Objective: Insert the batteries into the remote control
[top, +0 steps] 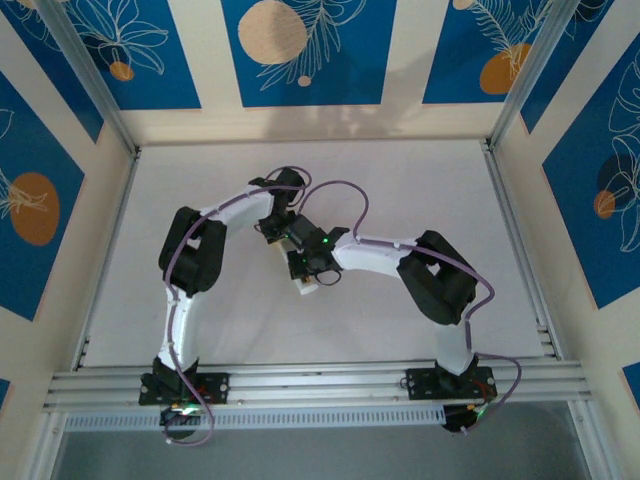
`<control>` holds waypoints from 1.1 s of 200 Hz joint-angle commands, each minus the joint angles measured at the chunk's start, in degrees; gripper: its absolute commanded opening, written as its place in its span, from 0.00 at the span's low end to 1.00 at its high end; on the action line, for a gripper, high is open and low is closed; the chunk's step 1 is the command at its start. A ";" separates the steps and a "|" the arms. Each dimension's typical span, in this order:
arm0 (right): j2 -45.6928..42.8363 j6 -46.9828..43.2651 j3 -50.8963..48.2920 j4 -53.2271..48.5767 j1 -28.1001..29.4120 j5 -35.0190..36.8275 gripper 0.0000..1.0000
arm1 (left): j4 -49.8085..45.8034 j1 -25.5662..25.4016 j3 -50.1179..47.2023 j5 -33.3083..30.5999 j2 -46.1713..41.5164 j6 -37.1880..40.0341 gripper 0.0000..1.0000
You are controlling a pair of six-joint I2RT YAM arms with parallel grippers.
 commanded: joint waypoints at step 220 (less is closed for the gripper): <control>-22.04 8.97 -8.93 -11.46 -6.03 -1.52 0.16 | 8.64 -0.65 -1.03 6.30 0.22 7.92 0.40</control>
